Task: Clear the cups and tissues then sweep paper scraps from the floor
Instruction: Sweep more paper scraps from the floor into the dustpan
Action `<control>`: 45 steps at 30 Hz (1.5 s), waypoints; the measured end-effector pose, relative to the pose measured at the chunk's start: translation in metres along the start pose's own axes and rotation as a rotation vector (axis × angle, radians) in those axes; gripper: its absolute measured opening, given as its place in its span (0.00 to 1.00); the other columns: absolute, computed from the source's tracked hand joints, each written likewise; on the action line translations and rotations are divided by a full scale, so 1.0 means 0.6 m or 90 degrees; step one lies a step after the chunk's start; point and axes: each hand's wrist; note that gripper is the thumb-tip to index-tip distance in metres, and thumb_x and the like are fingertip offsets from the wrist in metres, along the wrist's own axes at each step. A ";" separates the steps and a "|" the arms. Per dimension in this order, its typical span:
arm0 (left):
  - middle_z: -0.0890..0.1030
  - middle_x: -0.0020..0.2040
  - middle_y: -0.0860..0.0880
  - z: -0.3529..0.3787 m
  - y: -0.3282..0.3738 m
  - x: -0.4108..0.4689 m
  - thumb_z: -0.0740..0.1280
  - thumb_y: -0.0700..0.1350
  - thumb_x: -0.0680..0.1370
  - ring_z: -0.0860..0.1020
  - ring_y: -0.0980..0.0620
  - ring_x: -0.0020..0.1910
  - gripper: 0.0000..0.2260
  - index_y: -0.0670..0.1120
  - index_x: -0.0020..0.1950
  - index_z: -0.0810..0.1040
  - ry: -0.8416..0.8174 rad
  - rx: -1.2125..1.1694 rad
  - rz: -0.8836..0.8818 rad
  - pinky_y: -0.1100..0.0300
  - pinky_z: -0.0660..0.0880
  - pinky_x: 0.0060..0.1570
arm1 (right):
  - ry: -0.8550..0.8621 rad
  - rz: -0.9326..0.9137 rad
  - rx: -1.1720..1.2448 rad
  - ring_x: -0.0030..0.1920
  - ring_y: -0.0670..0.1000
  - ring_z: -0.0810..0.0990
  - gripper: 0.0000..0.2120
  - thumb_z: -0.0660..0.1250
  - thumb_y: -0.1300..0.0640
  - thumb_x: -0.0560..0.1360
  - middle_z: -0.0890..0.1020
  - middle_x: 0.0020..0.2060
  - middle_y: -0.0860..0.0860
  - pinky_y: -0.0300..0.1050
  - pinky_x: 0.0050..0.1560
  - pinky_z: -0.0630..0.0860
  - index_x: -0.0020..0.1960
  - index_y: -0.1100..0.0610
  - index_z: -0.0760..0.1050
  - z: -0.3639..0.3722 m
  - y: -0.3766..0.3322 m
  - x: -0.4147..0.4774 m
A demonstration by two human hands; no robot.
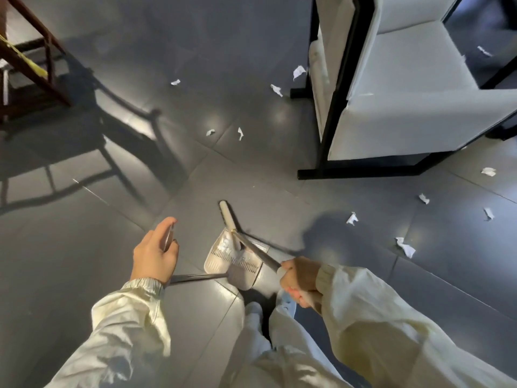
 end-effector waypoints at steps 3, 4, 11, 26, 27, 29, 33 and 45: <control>0.81 0.53 0.41 -0.003 -0.002 0.004 0.68 0.31 0.71 0.78 0.40 0.51 0.21 0.45 0.62 0.77 -0.010 -0.017 0.007 0.66 0.63 0.52 | -0.064 -0.066 -0.084 0.24 0.48 0.70 0.07 0.56 0.66 0.79 0.69 0.31 0.53 0.37 0.21 0.68 0.54 0.58 0.68 -0.012 -0.019 -0.054; 0.81 0.53 0.41 -0.004 -0.003 0.006 0.68 0.31 0.71 0.78 0.39 0.52 0.21 0.46 0.62 0.77 -0.024 -0.016 0.014 0.66 0.63 0.53 | -0.069 -0.075 -0.096 0.26 0.49 0.69 0.05 0.55 0.66 0.79 0.69 0.31 0.53 0.38 0.25 0.69 0.51 0.60 0.67 -0.010 -0.022 -0.073; 0.80 0.51 0.40 0.020 0.049 0.037 0.66 0.30 0.71 0.79 0.39 0.52 0.22 0.48 0.61 0.77 -0.146 -0.043 0.118 0.55 0.68 0.59 | 0.042 -0.012 0.199 0.16 0.45 0.66 0.08 0.57 0.64 0.79 0.70 0.21 0.50 0.32 0.19 0.64 0.42 0.57 0.71 0.010 0.028 -0.181; 0.74 0.42 0.45 0.238 0.435 0.103 0.64 0.34 0.72 0.76 0.40 0.41 0.24 0.62 0.56 0.69 -0.326 0.047 0.451 0.52 0.72 0.48 | 0.357 0.085 0.398 0.23 0.52 0.67 0.07 0.57 0.67 0.75 0.70 0.25 0.55 0.39 0.21 0.67 0.39 0.61 0.68 -0.226 0.305 -0.204; 0.75 0.42 0.44 0.255 0.465 0.104 0.64 0.34 0.73 0.76 0.40 0.42 0.24 0.62 0.56 0.69 -0.339 0.052 0.467 0.51 0.73 0.48 | 0.376 0.103 0.379 0.23 0.52 0.69 0.09 0.58 0.66 0.75 0.71 0.26 0.54 0.41 0.24 0.68 0.37 0.60 0.66 -0.246 0.326 -0.195; 0.75 0.43 0.44 0.284 0.517 0.110 0.64 0.34 0.73 0.77 0.40 0.42 0.23 0.62 0.57 0.69 -0.358 0.062 0.497 0.48 0.74 0.49 | 0.413 0.153 0.376 0.25 0.52 0.70 0.09 0.57 0.64 0.76 0.73 0.27 0.55 0.44 0.29 0.72 0.37 0.59 0.66 -0.281 0.365 -0.179; 0.74 0.41 0.46 0.334 0.594 0.119 0.65 0.35 0.74 0.76 0.40 0.42 0.23 0.61 0.59 0.71 -0.370 0.081 0.544 0.46 0.75 0.47 | 0.455 0.243 0.389 0.32 0.56 0.74 0.07 0.56 0.63 0.77 0.76 0.34 0.57 0.46 0.38 0.75 0.51 0.60 0.72 -0.339 0.435 -0.146; 0.78 0.48 0.43 0.394 0.647 0.208 0.64 0.33 0.74 0.78 0.40 0.51 0.25 0.65 0.55 0.72 -0.459 0.040 0.513 0.49 0.72 0.58 | 0.337 0.276 0.443 0.28 0.52 0.67 0.06 0.51 0.62 0.80 0.69 0.34 0.52 0.41 0.29 0.66 0.49 0.58 0.66 -0.367 0.436 -0.042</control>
Point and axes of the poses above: each hand's wrist, its own x-axis towards the middle knuckle, its own z-axis out of the palm, y = z × x
